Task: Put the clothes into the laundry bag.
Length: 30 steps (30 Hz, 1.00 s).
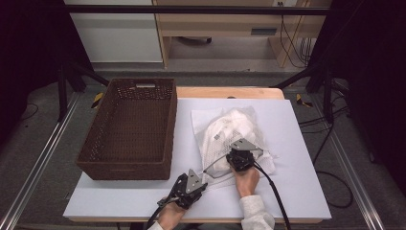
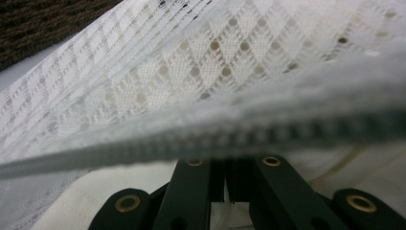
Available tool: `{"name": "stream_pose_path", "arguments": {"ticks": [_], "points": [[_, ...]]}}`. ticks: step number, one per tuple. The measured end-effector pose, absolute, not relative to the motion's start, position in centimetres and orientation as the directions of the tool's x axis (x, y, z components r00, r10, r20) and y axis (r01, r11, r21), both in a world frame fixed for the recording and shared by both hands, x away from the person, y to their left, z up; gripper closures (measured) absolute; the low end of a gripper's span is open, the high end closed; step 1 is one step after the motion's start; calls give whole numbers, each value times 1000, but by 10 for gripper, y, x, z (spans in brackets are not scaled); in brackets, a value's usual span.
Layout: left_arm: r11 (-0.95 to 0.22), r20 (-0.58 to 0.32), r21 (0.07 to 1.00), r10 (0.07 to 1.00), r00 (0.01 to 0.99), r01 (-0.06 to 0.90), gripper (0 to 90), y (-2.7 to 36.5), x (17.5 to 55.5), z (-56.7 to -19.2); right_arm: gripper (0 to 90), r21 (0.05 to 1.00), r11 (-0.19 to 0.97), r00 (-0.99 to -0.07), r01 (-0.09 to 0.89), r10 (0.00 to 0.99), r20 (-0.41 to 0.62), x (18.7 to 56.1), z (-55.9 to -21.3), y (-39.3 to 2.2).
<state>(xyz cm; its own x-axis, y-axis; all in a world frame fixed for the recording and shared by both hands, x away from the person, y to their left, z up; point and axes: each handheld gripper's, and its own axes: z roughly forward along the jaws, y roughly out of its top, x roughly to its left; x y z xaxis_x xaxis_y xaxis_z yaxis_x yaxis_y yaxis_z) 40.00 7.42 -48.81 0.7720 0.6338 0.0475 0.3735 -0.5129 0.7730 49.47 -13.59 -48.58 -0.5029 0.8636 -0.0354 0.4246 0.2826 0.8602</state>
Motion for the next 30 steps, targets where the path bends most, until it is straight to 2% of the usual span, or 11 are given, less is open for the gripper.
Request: {"name": "stream_pose_path", "arguments": {"ticks": [2, 4, 9, 14, 16, 18, 21, 26, 27, 28, 30], "points": [[-513, 47, 773, 634, 772, 374, 878, 74, 400, -488, 858, 855, 273, -527, 441, 850, 1, 493, -484, -140], [-513, 45, 772, 634, 772, 377, 878, 75, 400, -488, 742, 845, 274, -557, 460, 830, 34, 487, -477, -146], [-506, 36, 773, 636, 771, 381, 877, 75, 401, -488, 591, 882, 266, -575, 390, 818, 8, 450, -452, -173], [-509, 40, 773, 636, 771, 380, 877, 75, 401, -488, 496, 872, 239, -451, 427, 892, -24, 433, -449, -225], [-506, 36, 773, 636, 771, 382, 877, 75, 401, -488, 440, 855, 195, -376, 481, 926, 0, 434, -458, -250], [-506, 36, 773, 636, 771, 382, 877, 75, 401, -488, 426, 835, 165, -329, 525, 944, 20, 436, -468, -265], [-507, 37, 773, 636, 771, 381, 877, 75, 401, -488, 453, 799, 169, -314, 577, 949, 26, 440, -479, -269], [-507, 40, 773, 638, 769, 381, 876, 75, 401, -488, 838, 754, 218, -362, 619, 932, 28, 443, -485, -266], [-507, 40, 773, 638, 769, 381, 876, 75, 401, -488, 838, 754, 218, -362, 619, 932, 28, 443, -485, -266], [-511, 42, 770, 639, 768, 382, 876, 75, 401, -488, 887, 758, 206, -364, 619, 931, 44, 438, -483, -269], [-510, 42, 770, 640, 767, 383, 876, 75, 401, -488, 893, 760, 203, -366, 617, 929, 49, 431, -481, -271]]}}
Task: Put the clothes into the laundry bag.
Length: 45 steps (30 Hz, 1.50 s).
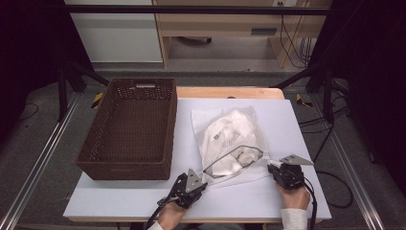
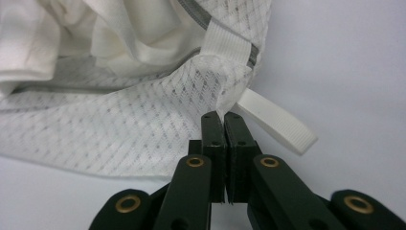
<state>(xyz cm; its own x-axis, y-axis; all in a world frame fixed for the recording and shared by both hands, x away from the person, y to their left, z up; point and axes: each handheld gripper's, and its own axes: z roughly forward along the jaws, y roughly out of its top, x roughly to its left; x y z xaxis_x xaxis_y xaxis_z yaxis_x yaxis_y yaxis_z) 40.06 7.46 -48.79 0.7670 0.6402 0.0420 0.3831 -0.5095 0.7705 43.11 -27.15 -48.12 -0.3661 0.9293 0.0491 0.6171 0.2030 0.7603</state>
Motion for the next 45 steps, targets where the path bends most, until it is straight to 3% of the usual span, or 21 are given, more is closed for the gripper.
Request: {"name": "stream_pose_path", "arguments": {"ticks": [8, 12, 17, 21, 26, 33, 34, 36, 38, 45], "points": [[-485, 19, 778, 654, 756, 400, 876, 77, 402, -488, 893, 752, 175, -389, 636, 914, 116, 385, -482, -284], [-486, 17, 776, 654, 757, 403, 877, 77, 402, -488, 866, 751, 203, -398, 628, 913, 86, 379, -485, -279], [-486, 14, 775, 653, 757, 404, 876, 77, 403, -488, 576, 817, 207, -414, 539, 909, 42, 376, -476, -272], [-487, 17, 775, 653, 757, 403, 876, 77, 403, -488, 451, 873, 202, -467, 443, 883, 33, 376, -454, -250], [-486, 13, 774, 653, 757, 406, 876, 77, 403, -488, 484, 842, 269, -559, 468, 828, 46, 397, -453, -202], [-485, 12, 775, 653, 757, 406, 876, 77, 403, -488, 640, 794, 318, -584, 518, 810, 57, 433, -476, -161], [-486, 13, 774, 653, 757, 406, 876, 77, 403, -488, 747, 770, 340, -593, 539, 803, 61, 446, -484, -150], [-485, 12, 774, 653, 757, 406, 876, 77, 403, -488, 830, 772, 327, -595, 545, 800, 81, 455, -488, -146], [-486, 14, 776, 651, 759, 402, 877, 77, 402, -488, 846, 771, 309, -578, 556, 811, 92, 463, -488, -143], [-497, 15, 772, 638, 770, 397, 879, 78, 399, -487, 856, 801, 278, -453, 530, 892, -11, 491, -488, -137]]}}
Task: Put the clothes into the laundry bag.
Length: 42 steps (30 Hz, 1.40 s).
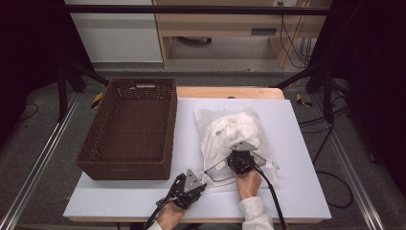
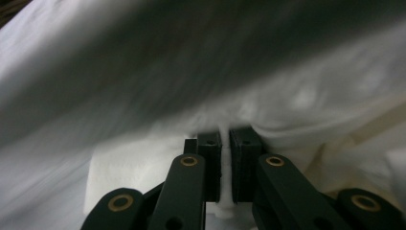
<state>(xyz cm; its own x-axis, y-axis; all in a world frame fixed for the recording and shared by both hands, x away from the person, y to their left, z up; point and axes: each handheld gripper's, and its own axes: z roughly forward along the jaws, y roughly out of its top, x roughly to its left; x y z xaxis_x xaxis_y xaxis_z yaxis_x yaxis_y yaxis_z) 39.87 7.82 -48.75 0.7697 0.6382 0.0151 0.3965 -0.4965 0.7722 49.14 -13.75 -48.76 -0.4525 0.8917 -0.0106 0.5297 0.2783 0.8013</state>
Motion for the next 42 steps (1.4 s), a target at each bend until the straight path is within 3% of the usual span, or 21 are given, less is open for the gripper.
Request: {"name": "stream_pose_path", "arguments": {"ticks": [3, 6, 9, 12, 18, 26, 28, 32, 38, 42], "points": [[-496, 14, 773, 637, 770, 396, 879, 78, 398, -488, 853, 814, 232, -391, 533, 920, -6, 500, -487, -140], [-495, 13, 773, 639, 769, 397, 879, 78, 399, -488, 820, 814, 255, -426, 522, 905, -11, 497, -487, -141], [-493, 13, 773, 642, 767, 400, 878, 79, 399, -488, 636, 817, 260, -463, 515, 886, 10, 482, -483, -147], [-489, 8, 773, 644, 765, 404, 877, 79, 399, -488, 552, 842, 272, -477, 465, 879, -20, 460, -474, -161], [-487, 7, 773, 646, 763, 405, 877, 79, 399, -488, 503, 879, 215, -451, 426, 892, 0, 422, -459, -203], [-483, 0, 774, 647, 762, 410, 876, 79, 400, -488, 473, 894, 160, -342, 418, 940, -8, 418, -455, -232], [-482, -2, 773, 647, 763, 411, 876, 80, 400, -488, 521, 882, 191, -310, 432, 949, -54, 425, -460, -234], [-478, -7, 774, 649, 761, 415, 876, 80, 400, -488, 866, 863, 202, -333, 463, 942, -42, 429, -464, -241], [-451, -45, 778, 655, 754, 437, 876, 84, 402, -487, 897, 863, 196, -366, 466, 930, -14, 408, -457, -251], [-434, -67, 778, 662, 746, 455, 876, 87, 403, -487, 896, 827, 212, -392, 520, 920, 11, 393, -464, -260]]}}
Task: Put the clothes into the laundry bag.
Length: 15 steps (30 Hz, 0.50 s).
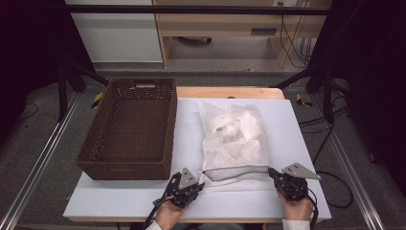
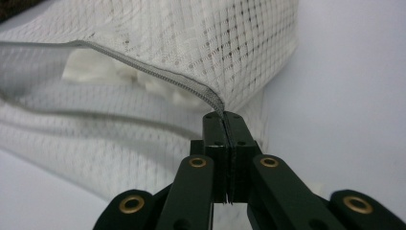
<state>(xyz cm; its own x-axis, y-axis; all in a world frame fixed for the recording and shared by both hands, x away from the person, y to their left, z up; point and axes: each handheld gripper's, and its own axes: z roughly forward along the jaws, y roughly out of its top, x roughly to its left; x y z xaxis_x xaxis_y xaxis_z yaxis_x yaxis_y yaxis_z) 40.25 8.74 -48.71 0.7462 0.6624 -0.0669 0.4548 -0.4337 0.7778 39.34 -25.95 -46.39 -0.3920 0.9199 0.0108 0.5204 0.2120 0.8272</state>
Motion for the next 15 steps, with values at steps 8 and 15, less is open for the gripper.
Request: {"name": "stream_pose_path", "arguments": {"ticks": [8, 15], "points": [[-423, -40, 799, 673, 739, 428, 675, 88, 402, -481, 604, 821, 229, -433, 522, 901, 24, 399, -480, -257], [-339, -94, 831, 695, 713, 441, 494, 93, 417, -464, 519, 803, 170, -352, 571, 934, 53, 404, -486, -273]]}}
